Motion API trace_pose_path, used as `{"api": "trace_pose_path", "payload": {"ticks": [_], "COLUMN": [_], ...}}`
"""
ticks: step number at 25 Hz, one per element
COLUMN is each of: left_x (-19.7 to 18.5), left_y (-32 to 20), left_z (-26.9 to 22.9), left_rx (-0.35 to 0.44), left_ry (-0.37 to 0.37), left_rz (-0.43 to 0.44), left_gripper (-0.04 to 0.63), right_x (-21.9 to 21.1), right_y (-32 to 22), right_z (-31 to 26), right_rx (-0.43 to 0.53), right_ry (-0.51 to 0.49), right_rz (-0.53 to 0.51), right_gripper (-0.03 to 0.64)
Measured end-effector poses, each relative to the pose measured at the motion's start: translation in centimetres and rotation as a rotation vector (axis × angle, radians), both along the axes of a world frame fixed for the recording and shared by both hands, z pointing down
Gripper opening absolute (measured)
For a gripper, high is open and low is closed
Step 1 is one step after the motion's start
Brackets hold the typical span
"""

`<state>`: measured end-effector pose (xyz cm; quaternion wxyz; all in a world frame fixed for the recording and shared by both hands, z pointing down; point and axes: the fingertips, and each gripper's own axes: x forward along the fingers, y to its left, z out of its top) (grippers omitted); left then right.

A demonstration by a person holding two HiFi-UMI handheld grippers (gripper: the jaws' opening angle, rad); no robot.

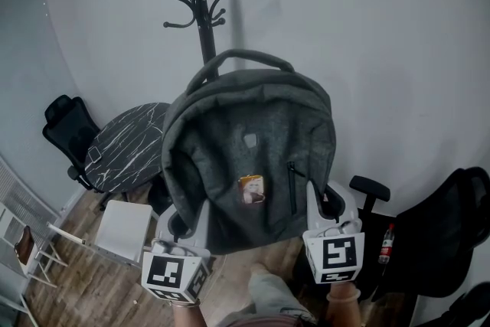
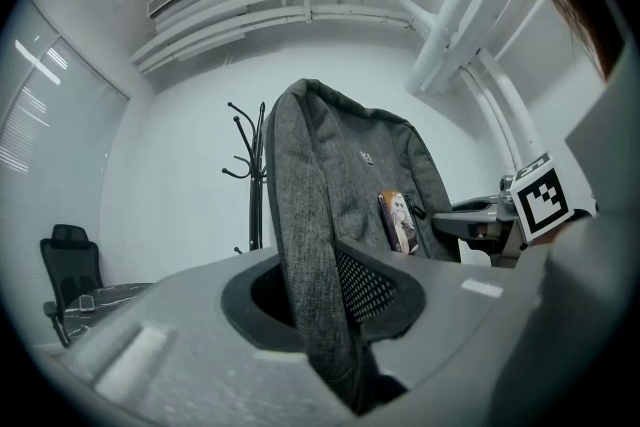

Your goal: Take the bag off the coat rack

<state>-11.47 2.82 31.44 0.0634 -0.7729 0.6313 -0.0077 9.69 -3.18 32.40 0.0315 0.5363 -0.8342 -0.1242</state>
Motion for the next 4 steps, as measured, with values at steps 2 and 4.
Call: {"api": "trace_pose_path", "payload": {"ticks": [2, 4], "left_x": [-0.1, -0.17], "left_y": [-0.18, -0.33], "left_z": [-0.11, -0.26], "left_rx": [0.0, -0.003], "left_ry": [0.002, 0.006], "left_rz": [-0.002, -0.008], "left_gripper": [0.084, 0.084], "right_x": [-0.13, -0.24], "right_y": [-0.19, -0.33], "right_z": [0.03, 0.09], "right_rx": [-0.001, -0.001], "right_ry": [-0.001, 0.0], "right_rz": [0.0, -0.002], "right_gripper": [0.044, 0.044]}}
